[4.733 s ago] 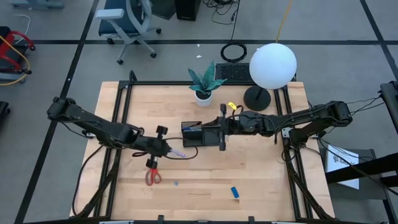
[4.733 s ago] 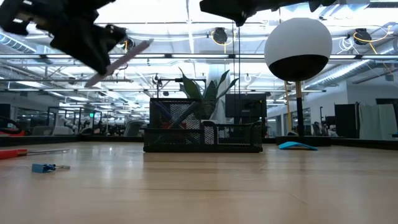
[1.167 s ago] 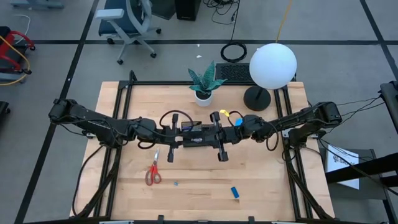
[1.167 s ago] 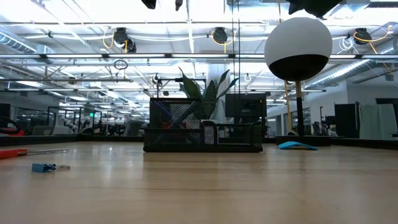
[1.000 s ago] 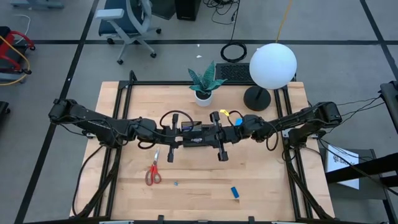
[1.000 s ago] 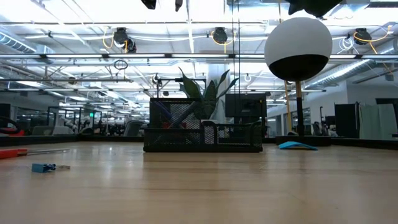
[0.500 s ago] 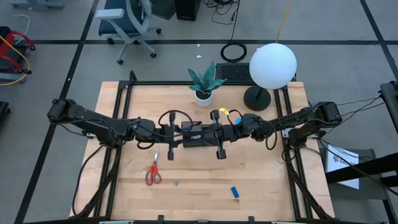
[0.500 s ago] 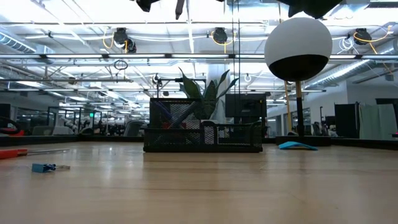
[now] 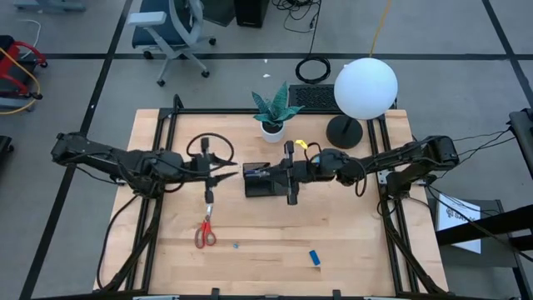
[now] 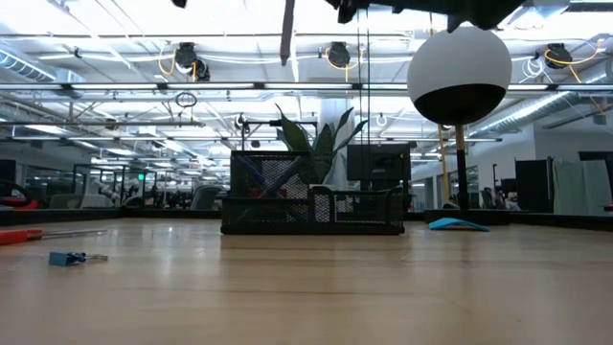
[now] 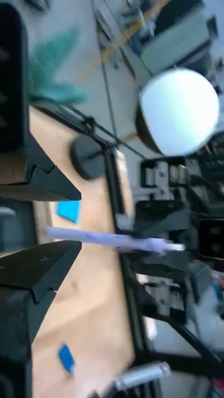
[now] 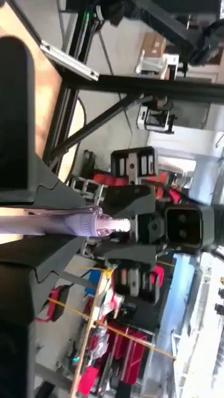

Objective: Pick and place office supplies into organizer
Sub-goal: Put the pink pen into the top left section of the desk organizer

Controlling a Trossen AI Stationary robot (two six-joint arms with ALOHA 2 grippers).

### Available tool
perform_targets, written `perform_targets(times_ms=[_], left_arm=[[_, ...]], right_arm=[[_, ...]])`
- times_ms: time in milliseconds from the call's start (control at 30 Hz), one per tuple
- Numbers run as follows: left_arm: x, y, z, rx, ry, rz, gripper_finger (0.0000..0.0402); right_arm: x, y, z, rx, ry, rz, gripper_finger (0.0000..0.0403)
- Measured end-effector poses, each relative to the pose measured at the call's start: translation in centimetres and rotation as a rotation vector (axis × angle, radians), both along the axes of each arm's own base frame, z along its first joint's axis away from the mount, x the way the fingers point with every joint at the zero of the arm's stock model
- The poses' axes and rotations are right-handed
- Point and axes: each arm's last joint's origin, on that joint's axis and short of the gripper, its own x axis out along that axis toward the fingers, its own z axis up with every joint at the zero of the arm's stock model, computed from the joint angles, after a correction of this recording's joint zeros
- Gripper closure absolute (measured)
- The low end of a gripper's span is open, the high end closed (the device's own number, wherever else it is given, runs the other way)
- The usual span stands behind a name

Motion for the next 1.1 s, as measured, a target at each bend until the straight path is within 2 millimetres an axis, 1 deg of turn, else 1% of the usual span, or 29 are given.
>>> perform_targets(times_ms=[67, 133, 200, 333, 400, 467, 567, 700, 800, 933, 1100], left_arm=[[-0.4, 0.1, 0.1, 0.008, 0.009, 0.021, 0.0286], [-0.8, 0.2, 0.0, 0.013, 0.029, 0.026, 0.029], [-0.8, 0.2, 0.1, 0.01, 0.01, 0.026, 0.0294], [-0.8, 0.3, -0.3, 0.03, 0.022, 0.028, 0.0301], [-0.7, 0.5, -0.3, 0.03, 0.023, 0.036, 0.0303], [-0.7, 0.5, -0.2, 0.023, 0.016, 0.04, 0.0304], [-0.7, 0.6, -0.2, 0.023, 0.02, 0.045, 0.0304], [-0.7, 0.6, -0.2, 0.025, 0.02, 0.045, 0.0304], [-0.7, 0.6, -0.2, 0.025, 0.02, 0.046, 0.0304], [-0.7, 0.6, -0.2, 0.025, 0.02, 0.046, 0.0304], [-0.7, 0.6, -0.3, 0.026, 0.024, 0.045, 0.0304]], right_arm=[[0.0, -0.7, -0.2, 0.011, 0.007, -0.018, 0.0365], [-0.2, -1.4, -0.8, 0.012, 0.024, -0.037, 0.0365], [-0.5, -2.1, -1.6, 0.022, 0.028, -0.044, 0.0365], [-1.2, -3.9, -2.4, 0.065, -0.011, -0.055, 0.0365], [-1.6, -4.6, -3.3, 0.076, 0.01, -0.078, 0.0365], [-1.8, -5.1, -3.9, 0.09, 0.023, -0.095, 0.0365], [-1.9, -5.6, -4.2, 0.103, 0.015, -0.089, 0.0365], [-1.4, -6.0, -5.5, 0.129, 0.038, -0.094, 0.0365], [-0.8, -6.3, -6.5, 0.143, 0.015, -0.094, 0.0365], [-0.1, -7.2, -8.6, 0.205, 0.045, -0.086, 0.0365], [0.3, -8.2, -10.6, 0.268, 0.092, -0.095, 0.0365]])
